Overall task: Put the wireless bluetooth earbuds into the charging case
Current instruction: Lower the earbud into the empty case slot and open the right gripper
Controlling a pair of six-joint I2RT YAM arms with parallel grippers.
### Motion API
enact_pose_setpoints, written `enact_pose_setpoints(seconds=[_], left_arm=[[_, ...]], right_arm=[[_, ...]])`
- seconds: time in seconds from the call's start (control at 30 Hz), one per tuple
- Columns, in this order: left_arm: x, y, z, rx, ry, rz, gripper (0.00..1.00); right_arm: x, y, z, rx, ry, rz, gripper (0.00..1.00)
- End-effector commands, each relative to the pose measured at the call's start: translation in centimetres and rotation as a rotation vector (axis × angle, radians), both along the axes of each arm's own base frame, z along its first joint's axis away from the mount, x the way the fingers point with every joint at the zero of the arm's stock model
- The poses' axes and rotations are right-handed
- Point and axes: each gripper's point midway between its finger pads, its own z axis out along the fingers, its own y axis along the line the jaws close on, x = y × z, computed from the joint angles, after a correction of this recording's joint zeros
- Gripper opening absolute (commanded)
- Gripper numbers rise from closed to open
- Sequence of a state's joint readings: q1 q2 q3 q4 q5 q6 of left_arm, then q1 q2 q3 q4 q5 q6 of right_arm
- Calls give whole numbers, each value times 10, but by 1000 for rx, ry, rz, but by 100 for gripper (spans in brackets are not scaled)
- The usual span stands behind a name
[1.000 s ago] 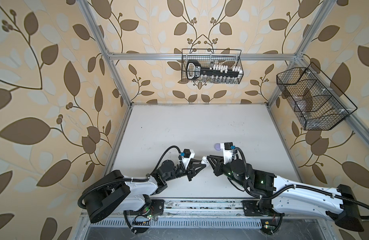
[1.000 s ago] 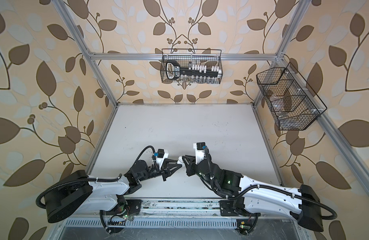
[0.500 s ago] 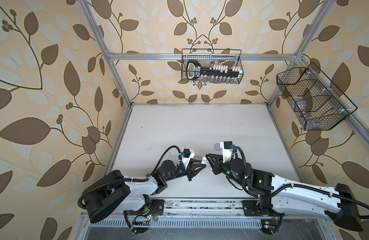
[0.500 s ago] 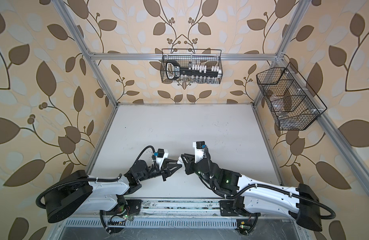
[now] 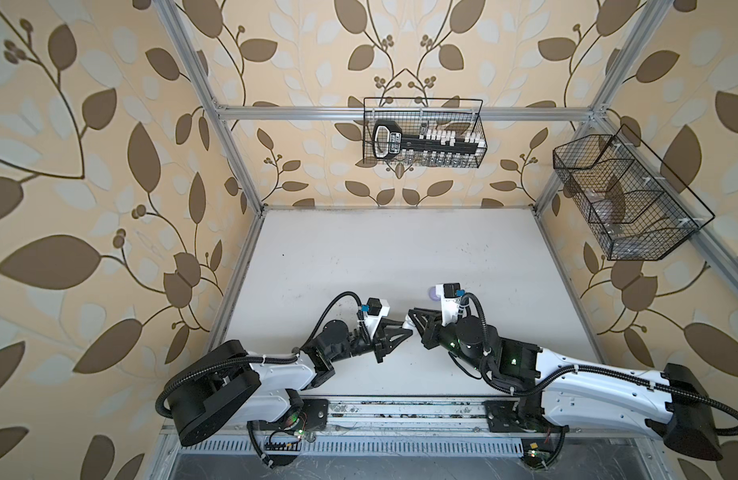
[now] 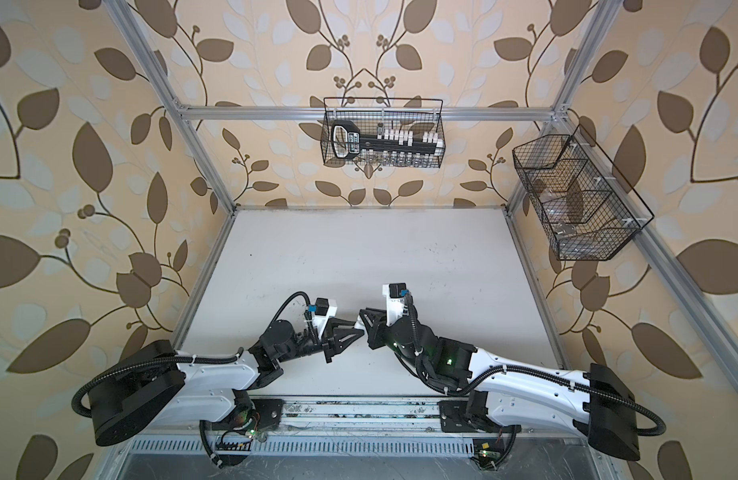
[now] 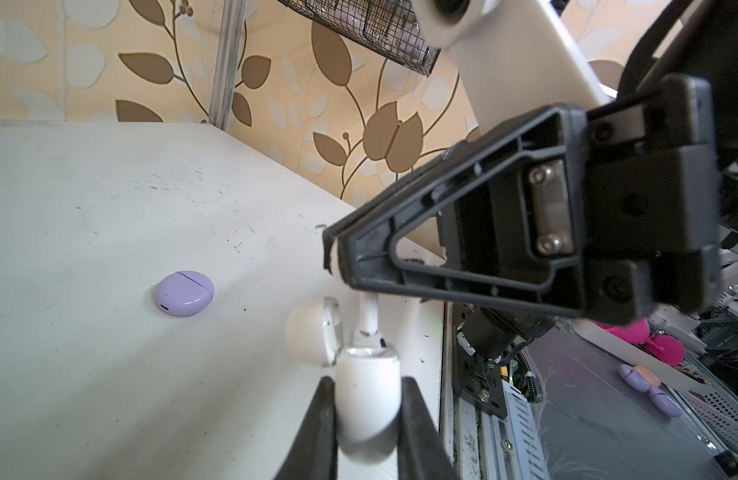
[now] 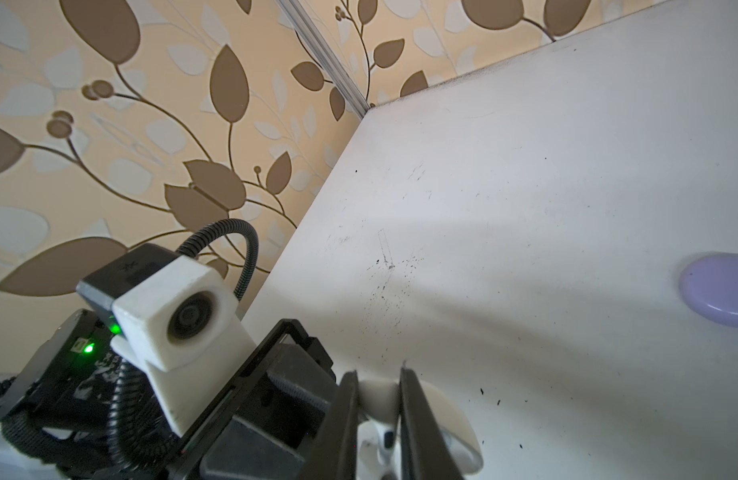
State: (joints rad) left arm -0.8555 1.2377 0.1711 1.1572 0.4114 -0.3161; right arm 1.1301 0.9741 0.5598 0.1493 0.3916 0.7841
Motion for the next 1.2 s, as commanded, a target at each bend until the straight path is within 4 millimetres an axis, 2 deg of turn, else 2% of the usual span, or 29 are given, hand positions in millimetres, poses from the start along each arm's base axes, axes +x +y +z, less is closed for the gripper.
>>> enact_pose_setpoints(seconds=[0.0, 0.3, 0.8, 0.97, 1.17], left_arm=[[4, 0, 39, -101, -91, 7, 0], [4, 2, 40, -101, -98, 11, 0], [4, 3, 43, -103, -107, 21, 0], [4, 4, 43, -101, -107, 22, 2], [3, 5, 44, -101, -112, 21, 2]], right_arm=[[-2, 2, -6, 10, 13, 10, 18], [-6, -3, -14, -2, 31, 5, 18], [-15, 0, -29, -10, 68, 19, 18], [-15, 2, -33, -12, 80, 22, 26], [-15, 1, -32, -15, 76, 18, 28]])
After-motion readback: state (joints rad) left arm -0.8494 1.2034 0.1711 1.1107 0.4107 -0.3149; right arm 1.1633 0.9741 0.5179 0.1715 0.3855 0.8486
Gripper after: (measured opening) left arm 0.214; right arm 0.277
